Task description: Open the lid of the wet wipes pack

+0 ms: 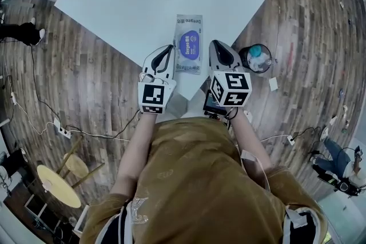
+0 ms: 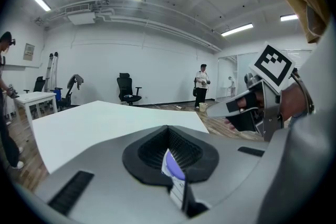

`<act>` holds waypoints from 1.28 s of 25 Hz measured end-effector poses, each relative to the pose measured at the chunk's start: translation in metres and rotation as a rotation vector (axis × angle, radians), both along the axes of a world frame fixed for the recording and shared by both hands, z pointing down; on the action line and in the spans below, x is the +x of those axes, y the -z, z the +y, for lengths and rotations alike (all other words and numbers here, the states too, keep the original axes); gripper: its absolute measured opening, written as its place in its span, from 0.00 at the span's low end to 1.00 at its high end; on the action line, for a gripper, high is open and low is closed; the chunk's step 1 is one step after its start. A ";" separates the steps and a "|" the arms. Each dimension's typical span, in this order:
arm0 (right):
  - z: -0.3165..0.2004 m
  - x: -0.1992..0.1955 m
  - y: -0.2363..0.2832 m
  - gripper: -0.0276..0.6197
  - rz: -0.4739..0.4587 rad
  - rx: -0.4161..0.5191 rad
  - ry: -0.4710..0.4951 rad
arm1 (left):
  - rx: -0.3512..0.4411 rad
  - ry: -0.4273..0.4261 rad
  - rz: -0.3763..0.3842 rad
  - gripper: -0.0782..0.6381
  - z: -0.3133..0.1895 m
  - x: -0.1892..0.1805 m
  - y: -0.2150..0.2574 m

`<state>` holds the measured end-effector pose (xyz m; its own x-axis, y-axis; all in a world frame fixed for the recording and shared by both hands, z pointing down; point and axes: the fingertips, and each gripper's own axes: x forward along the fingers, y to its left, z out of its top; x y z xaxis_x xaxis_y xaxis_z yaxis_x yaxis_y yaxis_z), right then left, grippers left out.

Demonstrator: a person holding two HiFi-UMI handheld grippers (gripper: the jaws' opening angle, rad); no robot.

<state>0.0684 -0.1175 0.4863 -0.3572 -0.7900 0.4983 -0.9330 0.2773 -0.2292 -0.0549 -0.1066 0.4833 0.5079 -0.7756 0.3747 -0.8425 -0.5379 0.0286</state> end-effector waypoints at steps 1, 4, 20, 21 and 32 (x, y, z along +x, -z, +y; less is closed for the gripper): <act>0.000 -0.002 -0.004 0.06 0.000 -0.012 0.011 | -0.008 -0.007 -0.003 0.11 0.001 0.002 -0.004; 0.001 -0.007 -0.017 0.06 -0.002 -0.052 0.038 | -0.038 -0.029 -0.013 0.11 0.005 0.010 -0.017; 0.011 -0.032 -0.078 0.10 -0.086 -0.312 0.103 | -0.179 -0.074 -0.044 0.11 0.022 0.012 -0.066; 0.012 -0.034 -0.082 0.10 -0.086 -0.327 0.112 | -0.186 -0.076 -0.043 0.11 0.023 0.013 -0.068; 0.005 -0.041 -0.105 0.16 -0.111 -0.432 0.082 | -0.284 -0.124 -0.052 0.11 0.040 0.021 -0.097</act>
